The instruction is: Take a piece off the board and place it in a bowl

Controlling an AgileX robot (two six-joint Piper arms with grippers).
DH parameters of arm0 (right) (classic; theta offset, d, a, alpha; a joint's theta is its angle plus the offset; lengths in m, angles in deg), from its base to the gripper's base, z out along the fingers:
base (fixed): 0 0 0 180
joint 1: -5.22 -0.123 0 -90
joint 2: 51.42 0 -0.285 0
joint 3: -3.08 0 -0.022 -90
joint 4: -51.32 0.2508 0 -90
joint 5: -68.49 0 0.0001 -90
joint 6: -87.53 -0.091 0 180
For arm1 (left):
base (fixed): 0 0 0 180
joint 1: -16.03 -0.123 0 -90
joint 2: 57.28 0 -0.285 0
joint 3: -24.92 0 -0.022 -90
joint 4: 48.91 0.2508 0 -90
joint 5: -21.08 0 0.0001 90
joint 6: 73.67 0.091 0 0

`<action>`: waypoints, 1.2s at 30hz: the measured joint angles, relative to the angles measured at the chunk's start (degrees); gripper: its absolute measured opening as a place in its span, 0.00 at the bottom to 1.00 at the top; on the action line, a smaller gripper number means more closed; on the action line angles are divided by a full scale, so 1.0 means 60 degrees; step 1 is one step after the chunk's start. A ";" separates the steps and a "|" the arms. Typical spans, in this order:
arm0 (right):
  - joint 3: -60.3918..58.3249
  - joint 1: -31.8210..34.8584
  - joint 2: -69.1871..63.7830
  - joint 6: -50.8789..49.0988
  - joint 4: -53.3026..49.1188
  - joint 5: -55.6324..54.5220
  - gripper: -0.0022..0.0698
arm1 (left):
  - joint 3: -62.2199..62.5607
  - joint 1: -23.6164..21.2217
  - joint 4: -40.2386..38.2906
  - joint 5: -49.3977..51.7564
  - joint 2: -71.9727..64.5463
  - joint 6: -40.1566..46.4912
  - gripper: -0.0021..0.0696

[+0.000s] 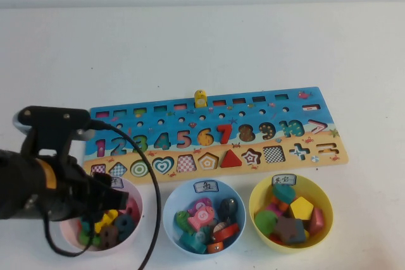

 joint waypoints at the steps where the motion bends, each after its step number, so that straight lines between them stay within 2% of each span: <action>1: 0.0000 0.0000 0.0000 0.0000 0.0000 0.0000 0.01 | 0.0000 0.0000 0.0000 0.0056 0.0280 0.0000 0.52; 4: 0.0000 0.0000 0.0000 0.0000 0.0000 0.0000 0.01 | -0.0008 0.0000 0.0038 0.0277 0.1341 0.0000 0.20; 6: 0.0000 0.0000 0.0000 0.0000 0.0000 0.0000 0.01 | -0.0091 0.0000 0.0046 0.0284 0.2052 0.0000 0.11; 8: 0.0000 0.0000 0.0000 0.0000 0.0000 0.0000 0.01 | -0.0299 0.0000 0.0146 0.0109 0.2723 0.0000 0.06; 13: 0.0000 0.0000 0.0000 0.0000 0.0000 0.0000 0.01 | -0.1214 0.0000 0.0394 -0.0903 0.4369 0.0000 0.03; 24: 0.0000 0.0000 0.0000 0.0000 0.0000 0.0000 0.01 | -0.4218 0.0000 0.0537 -0.4349 0.7641 -0.0629 0.03; 31: 0.0000 0.0000 0.0000 0.0000 0.0000 0.0000 0.01 | -0.4579 0.0000 0.0704 -0.4612 0.7932 -0.0598 0.03; 36: 0.0000 0.0000 0.0000 0.0000 0.0000 0.0000 0.01 | -0.4579 0.0000 0.0743 -0.4630 0.7932 0.0105 0.03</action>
